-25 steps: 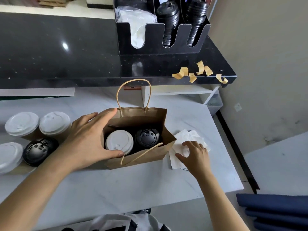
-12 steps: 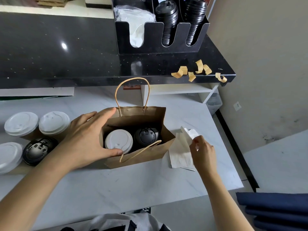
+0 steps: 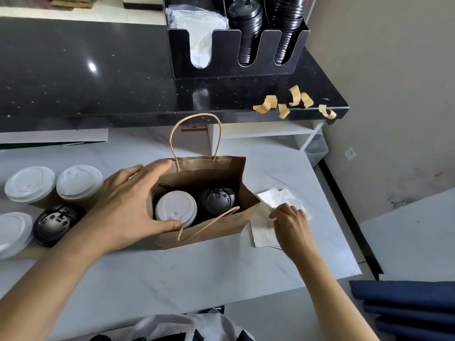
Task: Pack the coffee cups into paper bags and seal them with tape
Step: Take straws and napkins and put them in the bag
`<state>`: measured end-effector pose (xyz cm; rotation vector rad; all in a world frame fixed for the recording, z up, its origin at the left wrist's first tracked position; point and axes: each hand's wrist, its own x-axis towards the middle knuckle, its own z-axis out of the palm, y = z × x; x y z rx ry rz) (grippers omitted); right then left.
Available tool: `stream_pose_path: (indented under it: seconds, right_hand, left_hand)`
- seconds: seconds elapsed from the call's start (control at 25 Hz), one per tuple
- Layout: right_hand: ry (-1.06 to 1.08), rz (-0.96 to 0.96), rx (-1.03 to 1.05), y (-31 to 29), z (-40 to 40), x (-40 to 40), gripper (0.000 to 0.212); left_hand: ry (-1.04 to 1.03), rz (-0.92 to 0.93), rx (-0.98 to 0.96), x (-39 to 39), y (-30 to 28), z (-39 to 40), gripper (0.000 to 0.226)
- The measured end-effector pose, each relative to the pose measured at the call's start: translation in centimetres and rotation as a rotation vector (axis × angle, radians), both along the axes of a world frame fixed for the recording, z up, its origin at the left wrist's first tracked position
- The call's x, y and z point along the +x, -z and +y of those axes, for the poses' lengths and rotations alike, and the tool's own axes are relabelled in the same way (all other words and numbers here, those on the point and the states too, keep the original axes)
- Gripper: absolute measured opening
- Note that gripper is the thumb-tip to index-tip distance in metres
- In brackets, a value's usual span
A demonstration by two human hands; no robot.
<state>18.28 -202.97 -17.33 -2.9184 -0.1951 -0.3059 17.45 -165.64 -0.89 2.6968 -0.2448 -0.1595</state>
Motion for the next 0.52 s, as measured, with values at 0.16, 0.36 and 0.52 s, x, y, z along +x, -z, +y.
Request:
stream_pose_path:
  seconds: [0.16, 0.36, 0.52]
  right_hand:
    - [0.04, 0.059, 0.011, 1.2, 2.0, -3.0, 0.029]
    - [0.085, 0.121, -0.053, 2.2, 2.8, -4.1, 0.027]
    - [0.113, 0.07, -0.064, 1.9, 3.1, -3.6, 0.021]
  left_hand:
    - [-0.007, -0.001, -0.006, 0.0, 0.2, 0.2, 0.12]
    - [0.0, -0.008, -0.002, 0.1, 0.3, 0.2, 0.12]
    - [0.007, -0.028, -0.002, 0.0, 0.3, 0.3, 0.12]
